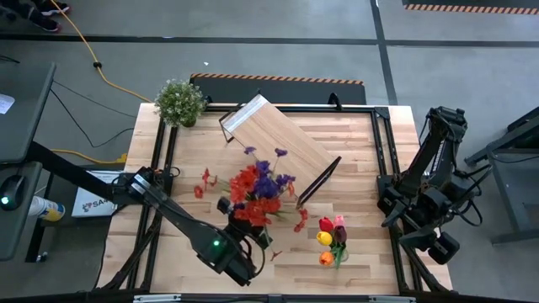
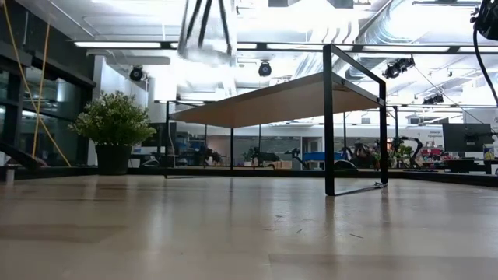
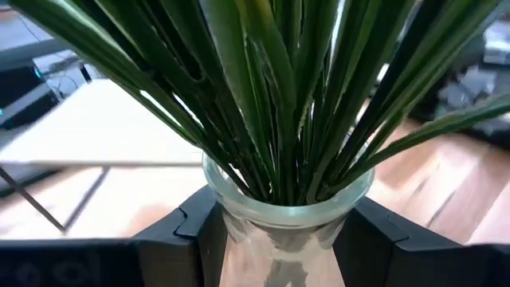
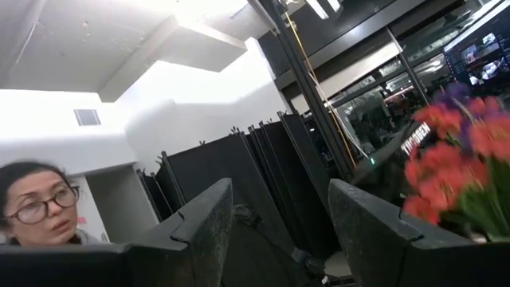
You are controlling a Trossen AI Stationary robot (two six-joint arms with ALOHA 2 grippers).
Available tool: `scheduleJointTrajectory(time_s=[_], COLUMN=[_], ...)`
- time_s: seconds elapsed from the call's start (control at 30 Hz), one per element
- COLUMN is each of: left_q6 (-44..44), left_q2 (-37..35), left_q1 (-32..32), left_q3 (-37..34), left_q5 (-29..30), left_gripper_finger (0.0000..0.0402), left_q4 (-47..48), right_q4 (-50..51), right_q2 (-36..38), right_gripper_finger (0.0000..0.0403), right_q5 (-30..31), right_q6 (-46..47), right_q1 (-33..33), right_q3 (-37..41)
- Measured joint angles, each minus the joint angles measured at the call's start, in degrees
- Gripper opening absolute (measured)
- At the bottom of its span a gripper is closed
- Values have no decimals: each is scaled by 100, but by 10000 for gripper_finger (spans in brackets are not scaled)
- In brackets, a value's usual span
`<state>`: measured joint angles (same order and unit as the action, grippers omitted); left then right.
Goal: Pick and place flowers into a vace then onto a shelf
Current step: Put the left transparent vase on the shelf
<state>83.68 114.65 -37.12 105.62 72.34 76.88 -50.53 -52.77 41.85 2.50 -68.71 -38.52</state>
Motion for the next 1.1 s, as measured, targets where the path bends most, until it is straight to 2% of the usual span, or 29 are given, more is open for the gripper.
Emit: scheduleJointTrajectory(time_s=[0.17, 0.23, 0.47, 0.77, 1.1], left_q6=[534, 245, -672, -1424, -1446], left_q2=[0, -72, -406, -741, -894], left_q1=[2, 43, 414, 1410, 2556], left_q3=[1033, 1299, 2006, 2187, 2188], left_q5=[344, 545, 620, 649, 619], left_gripper_finger=[211, 211, 211, 211, 211], left_q4=[1344, 1243, 1324, 1256, 1282], right_q4=[12, 11, 66, 53, 7], right_q2=[0, 0, 0, 2, 2], right_gripper_finger=[200, 200, 200, 200, 200], right_q5=[0, 0, -18, -33, -29], right_q6=[-7, -60, -131, -122, -137], right_q1=[0, 0, 0, -2, -2], right_q3=[0, 0, 0, 0, 0])
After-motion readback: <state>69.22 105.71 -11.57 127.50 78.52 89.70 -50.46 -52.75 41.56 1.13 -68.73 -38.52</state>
